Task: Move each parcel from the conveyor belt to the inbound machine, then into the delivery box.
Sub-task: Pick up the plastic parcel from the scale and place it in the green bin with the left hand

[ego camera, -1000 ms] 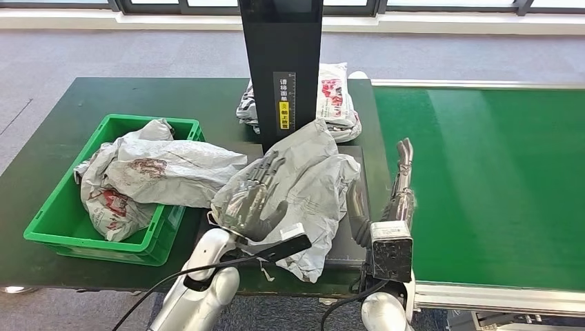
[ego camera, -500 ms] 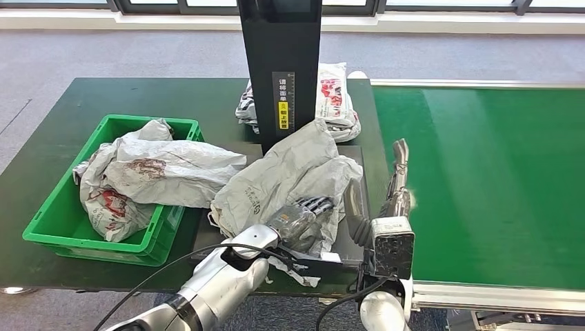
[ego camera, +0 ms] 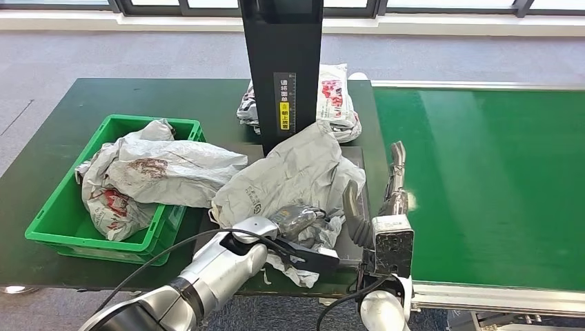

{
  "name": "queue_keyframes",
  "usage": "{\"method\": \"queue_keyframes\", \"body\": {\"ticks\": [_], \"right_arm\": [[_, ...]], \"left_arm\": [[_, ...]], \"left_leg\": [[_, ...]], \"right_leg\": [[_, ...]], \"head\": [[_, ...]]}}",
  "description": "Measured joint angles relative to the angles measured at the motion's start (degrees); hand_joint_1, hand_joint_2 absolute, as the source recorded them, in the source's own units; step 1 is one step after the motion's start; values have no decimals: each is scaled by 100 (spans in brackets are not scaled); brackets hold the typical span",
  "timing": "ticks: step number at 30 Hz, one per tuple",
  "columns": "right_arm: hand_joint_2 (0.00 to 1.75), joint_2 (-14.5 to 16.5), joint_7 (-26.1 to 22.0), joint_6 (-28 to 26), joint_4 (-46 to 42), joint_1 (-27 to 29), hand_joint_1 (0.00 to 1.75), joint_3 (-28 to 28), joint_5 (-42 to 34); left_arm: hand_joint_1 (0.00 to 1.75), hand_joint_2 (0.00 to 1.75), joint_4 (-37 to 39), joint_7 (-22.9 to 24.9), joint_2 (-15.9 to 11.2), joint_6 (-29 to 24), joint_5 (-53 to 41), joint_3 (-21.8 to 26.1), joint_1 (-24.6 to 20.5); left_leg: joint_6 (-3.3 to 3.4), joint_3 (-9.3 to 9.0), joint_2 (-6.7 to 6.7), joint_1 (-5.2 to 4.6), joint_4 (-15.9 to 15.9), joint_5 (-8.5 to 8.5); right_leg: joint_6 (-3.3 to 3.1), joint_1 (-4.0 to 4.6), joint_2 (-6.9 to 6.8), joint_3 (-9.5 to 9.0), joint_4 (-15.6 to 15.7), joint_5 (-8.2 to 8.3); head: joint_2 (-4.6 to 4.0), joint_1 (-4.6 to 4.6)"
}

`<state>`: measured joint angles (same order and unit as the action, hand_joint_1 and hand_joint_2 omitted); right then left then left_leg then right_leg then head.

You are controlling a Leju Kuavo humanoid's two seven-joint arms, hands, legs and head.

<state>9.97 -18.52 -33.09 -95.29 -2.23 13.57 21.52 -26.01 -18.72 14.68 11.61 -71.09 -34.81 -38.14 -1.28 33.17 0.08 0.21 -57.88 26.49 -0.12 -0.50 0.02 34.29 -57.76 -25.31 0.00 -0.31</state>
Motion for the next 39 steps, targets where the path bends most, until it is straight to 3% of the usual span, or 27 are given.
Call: {"method": "queue_keyframes", "body": {"ticks": [5, 9, 13, 20, 28, 33, 39], "right_arm": [[175, 0, -25, 62, 111, -8, 0, 0, -130], [175, -5, -43, 67, 150, 8, 0, 0, -174], [175, -26, -41, 102, 150, 79, 0, 0, -184], [175, -102, -20, 158, 146, 219, 0, 0, -277], [175, -130, 27, 128, -86, 507, 0, 0, -291], [175, -149, 29, 30, -296, 734, 0, -9, -294], [175, -141, 121, 29, -565, 900, 0, -93, -200]], "left_arm": [[175, 175, 176, -190, -106, 271, 99, -42, -192], [175, 175, 230, 63, -142, 157, -10, -158, -252], [175, 175, 266, 580, -180, -372, -73, -214, -252], [175, 175, 271, 1043, -381, -1075, -151, -215, -253], [175, 175, 127, 2326, -755, -2892, -806, -171, -246], [175, 175, -814, 2920, -1106, -4102, -1654, 378, -132], [175, 175, -2746, 2683, -1402, -4357, -1758, 1477, 318]], "left_leg": [[6, -18, 0, 0, 2, 21], [7, -39, 2, 0, 2, 28], [5, -45, 12, 0, 2, 33], [1, -75, 13, 1, 2, 26], [2, -81, 6, 2, 2, 13], [2, -72, 10, 1, 2, 14], [2, -62, 9, 1, 2, 18]], "right_leg": [[5, 0, -5, -50, 0, -24], [7, 0, -3, -70, 0, -28], [7, 0, 9, -70, 0, -28], [5, 1, 9, -67, 0, -25], [4, 2, 4, -51, -1, -21], [4, 0, 8, -40, -1, -21], [4, 1, 11, -30, -1, -23]], "head": [[0, 0], [0, 0], [0, 0], [-1, 0], [0, 0], [0, 0], [-1, 0]]}}
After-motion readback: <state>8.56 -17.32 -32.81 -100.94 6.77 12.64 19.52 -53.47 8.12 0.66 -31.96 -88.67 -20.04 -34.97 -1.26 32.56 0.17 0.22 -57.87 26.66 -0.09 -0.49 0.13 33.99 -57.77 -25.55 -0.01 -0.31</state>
